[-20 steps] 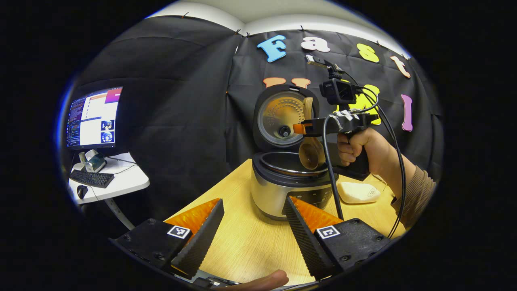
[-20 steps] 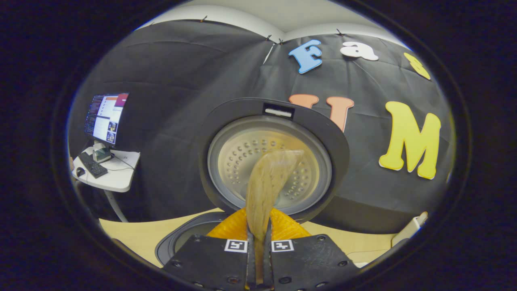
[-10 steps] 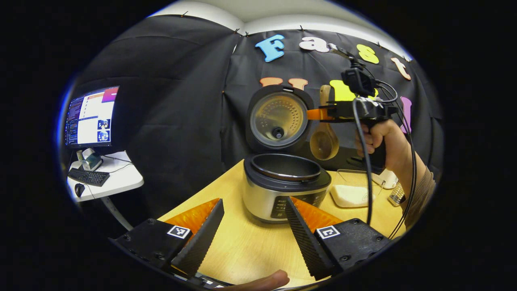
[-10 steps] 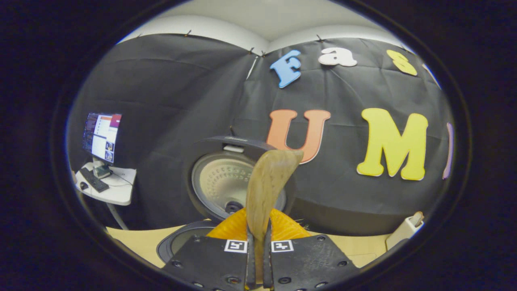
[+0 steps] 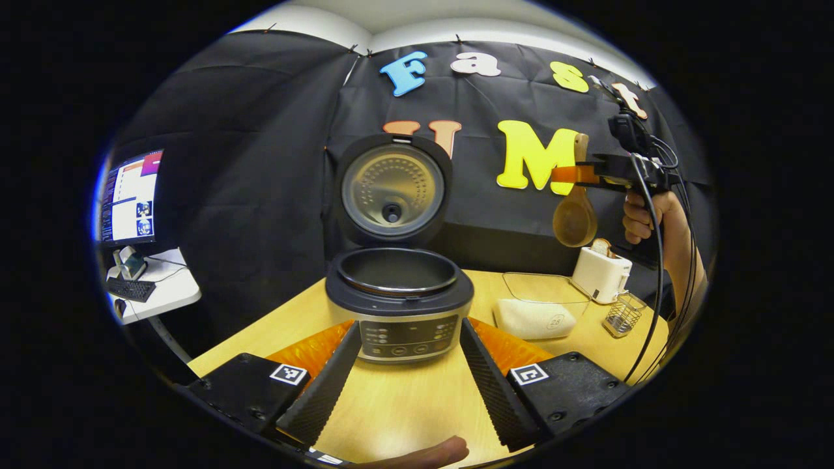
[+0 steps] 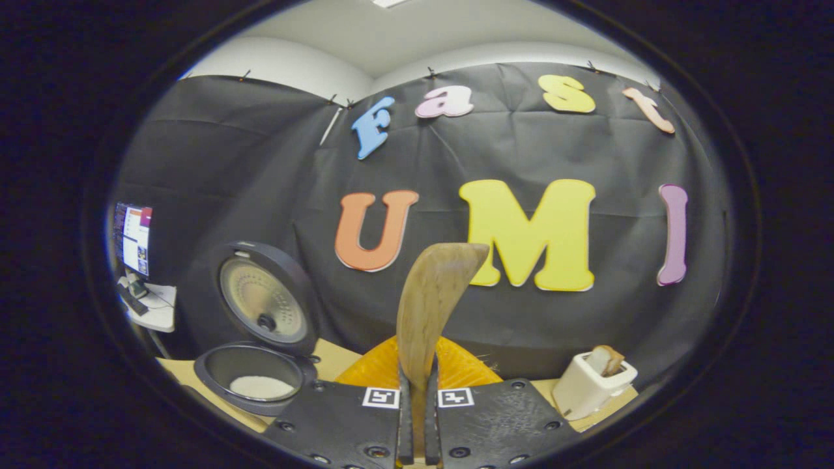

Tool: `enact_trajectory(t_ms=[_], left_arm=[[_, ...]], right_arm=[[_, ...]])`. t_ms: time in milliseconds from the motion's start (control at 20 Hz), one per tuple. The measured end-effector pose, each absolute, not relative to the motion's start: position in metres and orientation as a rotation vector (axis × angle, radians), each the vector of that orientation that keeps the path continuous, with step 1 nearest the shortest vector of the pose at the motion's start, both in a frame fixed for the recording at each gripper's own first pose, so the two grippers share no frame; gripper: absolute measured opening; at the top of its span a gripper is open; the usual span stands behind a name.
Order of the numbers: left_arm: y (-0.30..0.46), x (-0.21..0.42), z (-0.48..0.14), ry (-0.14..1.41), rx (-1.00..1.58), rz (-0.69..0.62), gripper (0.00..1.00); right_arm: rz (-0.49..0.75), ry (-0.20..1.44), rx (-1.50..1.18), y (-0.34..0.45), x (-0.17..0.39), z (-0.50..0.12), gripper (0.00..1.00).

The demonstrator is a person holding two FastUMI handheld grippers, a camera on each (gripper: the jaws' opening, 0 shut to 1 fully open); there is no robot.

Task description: Close the left gripper, press the button to open the rice cooker; take a wooden spoon from the chopstick holder with the right hand, scoop a spoonful of rice and pour it into the rice cooker, then put the wooden spoon back into the chopstick holder.

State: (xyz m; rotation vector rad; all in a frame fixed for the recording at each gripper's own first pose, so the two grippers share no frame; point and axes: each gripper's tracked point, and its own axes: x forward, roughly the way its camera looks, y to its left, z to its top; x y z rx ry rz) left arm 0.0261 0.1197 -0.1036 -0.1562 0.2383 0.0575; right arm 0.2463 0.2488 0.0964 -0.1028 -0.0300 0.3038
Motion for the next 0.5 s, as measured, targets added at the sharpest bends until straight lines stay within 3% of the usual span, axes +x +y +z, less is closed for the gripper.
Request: enact_trajectory(t_ms=[500], left_arm=[[0.042, 0.05, -0.102, 0.273, -0.178, -0.056, 0.98]], right_arm=[[0.1, 0.046, -0.121, 0.053, 0.27, 0.052, 0.07]])
